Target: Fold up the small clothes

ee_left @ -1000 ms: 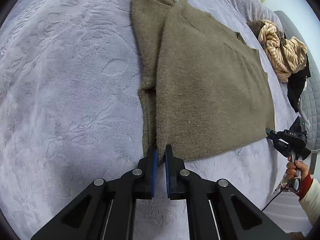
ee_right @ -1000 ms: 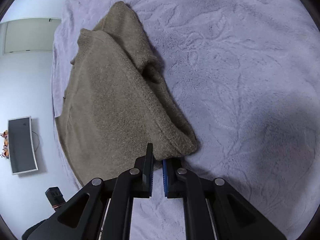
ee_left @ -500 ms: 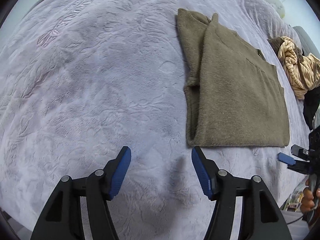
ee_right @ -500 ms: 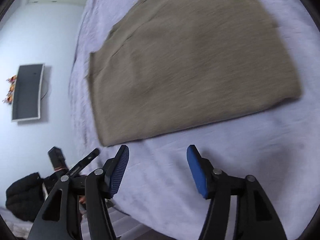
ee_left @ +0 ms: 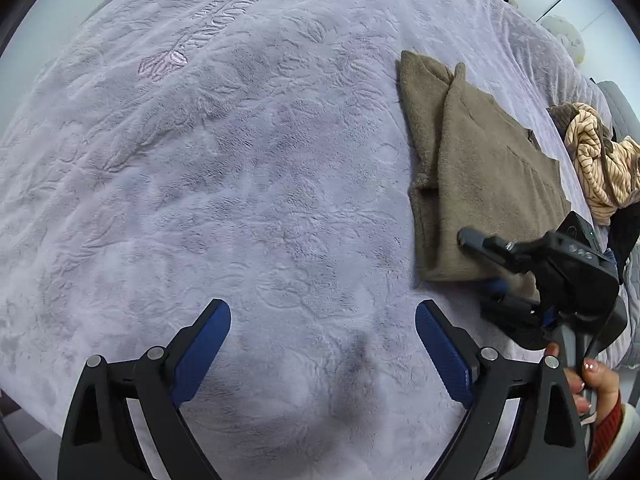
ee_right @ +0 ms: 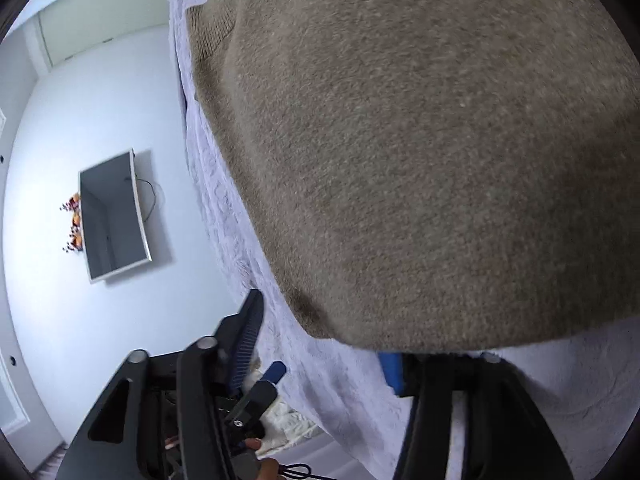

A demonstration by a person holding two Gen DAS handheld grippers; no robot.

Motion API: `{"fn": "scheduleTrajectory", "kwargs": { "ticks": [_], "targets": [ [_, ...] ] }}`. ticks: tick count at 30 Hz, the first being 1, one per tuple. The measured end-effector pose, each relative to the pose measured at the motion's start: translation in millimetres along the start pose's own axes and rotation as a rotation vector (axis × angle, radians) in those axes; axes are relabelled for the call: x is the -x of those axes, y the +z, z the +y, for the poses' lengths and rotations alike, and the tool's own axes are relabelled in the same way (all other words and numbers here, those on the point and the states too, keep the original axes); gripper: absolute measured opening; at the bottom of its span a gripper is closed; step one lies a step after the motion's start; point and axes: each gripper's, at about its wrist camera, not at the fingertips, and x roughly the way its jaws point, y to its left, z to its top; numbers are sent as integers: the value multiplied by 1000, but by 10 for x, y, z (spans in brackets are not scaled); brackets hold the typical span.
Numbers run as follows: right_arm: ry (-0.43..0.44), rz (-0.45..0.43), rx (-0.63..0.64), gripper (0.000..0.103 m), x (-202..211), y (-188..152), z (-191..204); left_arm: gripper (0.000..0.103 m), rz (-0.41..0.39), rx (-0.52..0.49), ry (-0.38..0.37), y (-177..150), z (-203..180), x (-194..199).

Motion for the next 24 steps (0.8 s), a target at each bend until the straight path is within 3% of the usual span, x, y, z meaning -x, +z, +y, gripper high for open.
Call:
{"fn": "scheduleTrajectory", "kwargs": {
  "ticks": [3,6,11,17,24],
  "targets": [
    [-49,10,71,10,-19,-28,108,94,-8,-9,-2,-18,4,23],
    [-151,39,114,10,-159,-79,74,94,23,-16,-2,-68,-53,-87],
    [-200,48,155,10,-275,-154,77,94,41,2,6,-170,-95,-313],
    [-319,113,284,10,-372,-240,314,94,44,59,34,-233,2,-440],
    [-426,199,404,11,-302,-537,550,94,57,57,52,-242,-8,-503]
  ]
}}
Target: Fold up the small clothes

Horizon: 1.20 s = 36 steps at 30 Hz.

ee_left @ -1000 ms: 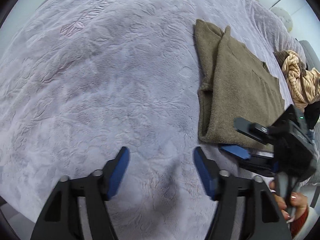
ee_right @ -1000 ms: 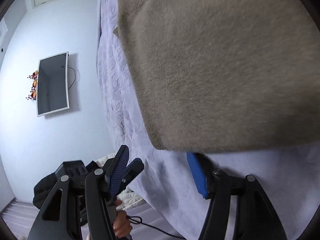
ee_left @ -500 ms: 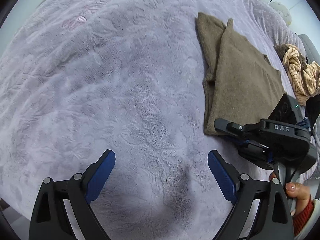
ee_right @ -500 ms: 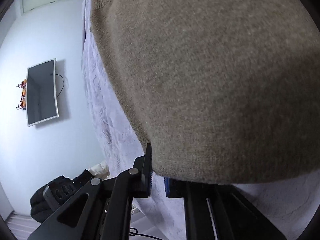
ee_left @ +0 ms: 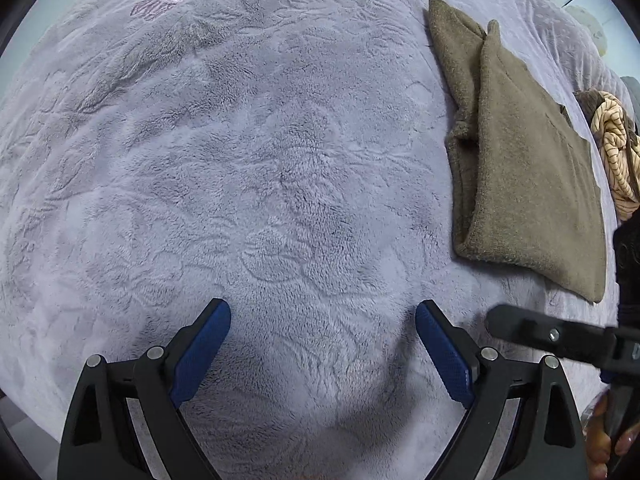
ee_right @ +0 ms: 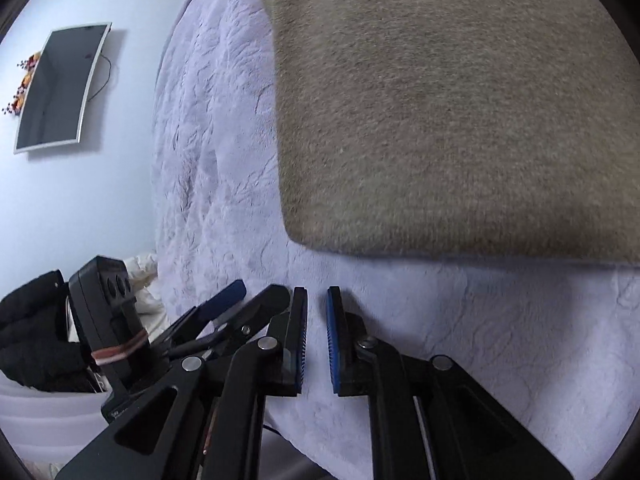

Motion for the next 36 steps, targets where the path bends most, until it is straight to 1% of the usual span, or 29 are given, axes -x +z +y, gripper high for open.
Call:
{"fn": "scheduleTrajectory", "kwargs": {
  "ticks": [5,6,7,8,10,11,12,16,19,21,26,29,33,34,36],
  "targets": [
    [-59,10,26,11,273,-210,-32,94,10,4,1,19,-15,-17],
    [-67,9,26,12,312,-267,-144,94,12,5,0,23,-16,-10],
    [-75,7,24,13,353,-304,-165,94,14,6,-3,19,-17,4],
    [-82,4,21,17,414,-343,-224,94,16,6,-6,21,-28,15],
    [-103,-1,11,31,560,-390,-336,94,21,4,-2,30,-31,54],
    [-111,-7,8,47,608,-412,-357,94,24,3,-1,35,-40,78],
    [-116,-12,6,58,658,-430,-379,94,28,2,0,32,-58,96],
    [-146,-30,-7,59,857,-409,-496,94,30,-5,1,8,-176,170],
    [-156,-46,-23,59,888,-387,-533,94,27,-44,16,-6,-327,194],
    [-160,-54,-35,65,928,-387,-581,94,33,-66,20,-27,-453,183],
    [-177,-64,-47,68,1046,-405,-678,94,36,-83,-5,-10,-709,186],
    [-194,-71,-51,74,1068,-414,-708,94,38,-91,-19,24,-874,140],
    [-217,-79,-61,75,1121,-425,-790,94,51,-104,-27,55,-1045,50],
    [-223,-80,-63,75,1132,-426,-812,94,55,-105,-28,79,-1153,-8],
    [-233,-81,-67,76,1153,-428,-858,94,63,-110,-43,102,-1243,-61]
  ]
}}
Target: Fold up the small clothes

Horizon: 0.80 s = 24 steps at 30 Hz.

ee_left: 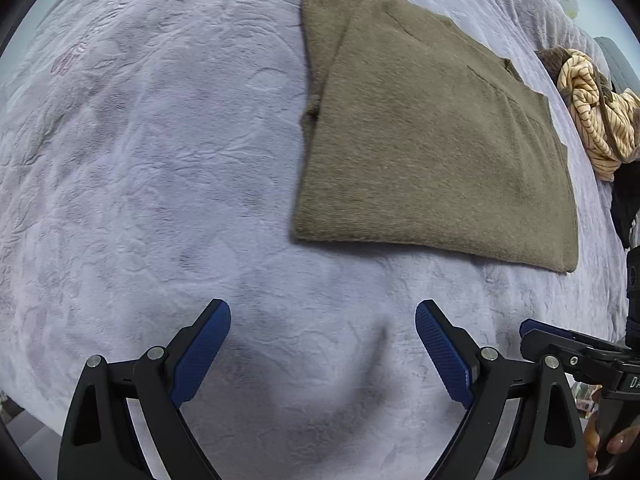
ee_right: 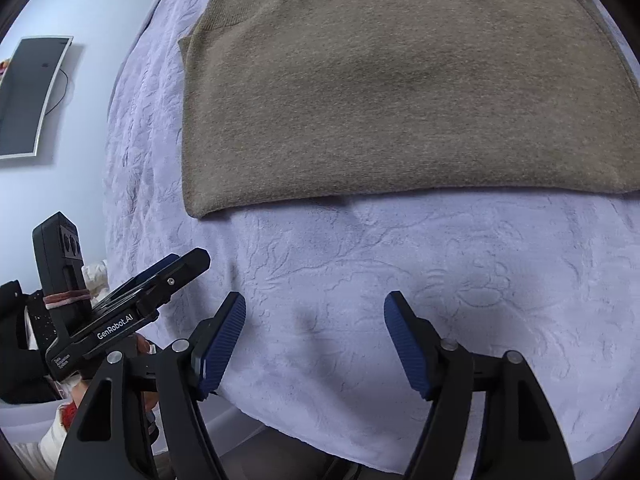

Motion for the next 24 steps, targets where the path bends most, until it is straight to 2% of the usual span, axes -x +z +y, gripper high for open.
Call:
{"fn": "scheduleTrajectory", "kwargs": {
  "ticks": [3,8,21,24],
  "targets": [
    [-4,-1,-6,77,18,1,-64,94,14,-4,-15,23,-130,-66],
    [-9,0,-4,77,31,25,-141,94,7,8,4,73,-238,-131],
    [-19,-18,12,80,100,70,-287,94,41,57,-4,112,-269,-227],
    [-14,-21,7,80,114,76,-330,94,68,62,-44,122,-243,-252]
  ]
}}
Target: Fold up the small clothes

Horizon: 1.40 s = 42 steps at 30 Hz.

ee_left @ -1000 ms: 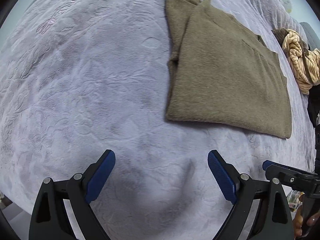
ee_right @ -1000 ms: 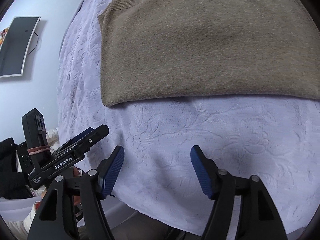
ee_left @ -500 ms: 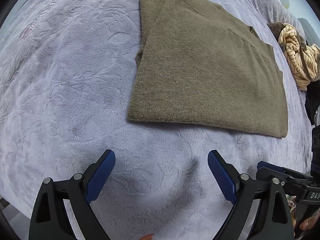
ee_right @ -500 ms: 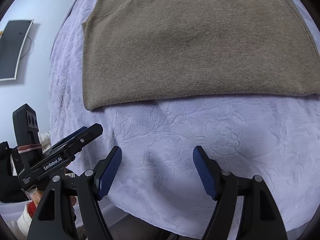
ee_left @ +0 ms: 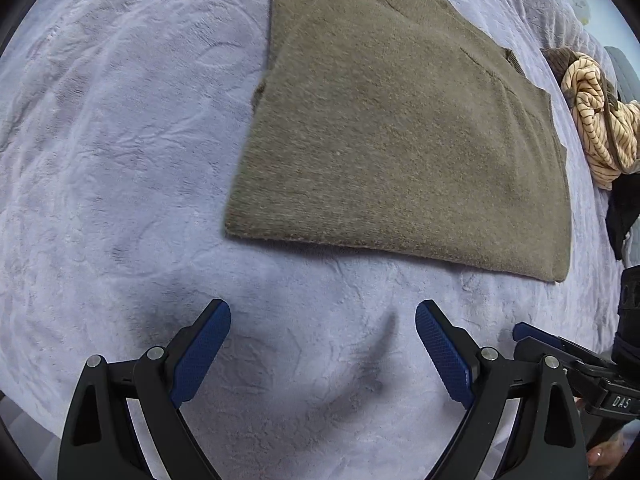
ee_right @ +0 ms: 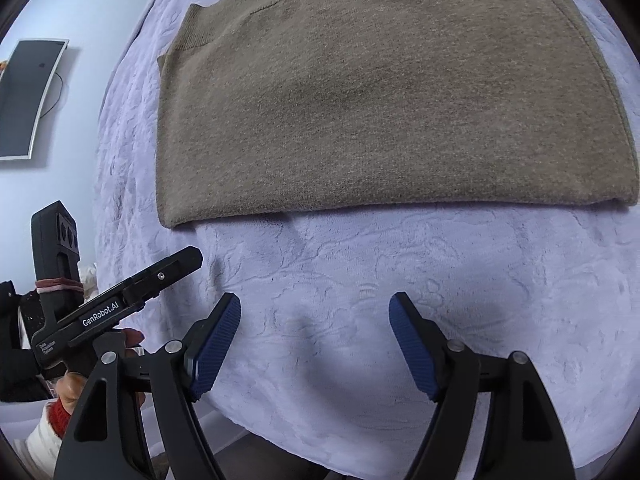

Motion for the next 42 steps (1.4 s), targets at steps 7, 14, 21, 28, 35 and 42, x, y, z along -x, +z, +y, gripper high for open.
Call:
{"fn": "scheduleTrajectory", "kwargs": {
  "ticks": [7,14,21,28,35,42],
  "targets": [
    [4,-2,-6,80,9,24,-68,94,-23,106,-212,91,121,54],
    [1,23,9,80,-76,52,-58,94,-51,165,-397,185,139,-101],
    [-2,50,28,80,-145,57,-34,94,-133,244,-458,326,154,-211],
    [-1,65,37,80,-193,104,-11,94,-208,285,-414,452,134,-174],
    [15,48,21,80,-132,139,-49,94,-319,166,-395,548,-142,99],
    [17,39,-1,80,-73,140,-187,67,-286,341,-336,600,135,-150]
  ]
}}
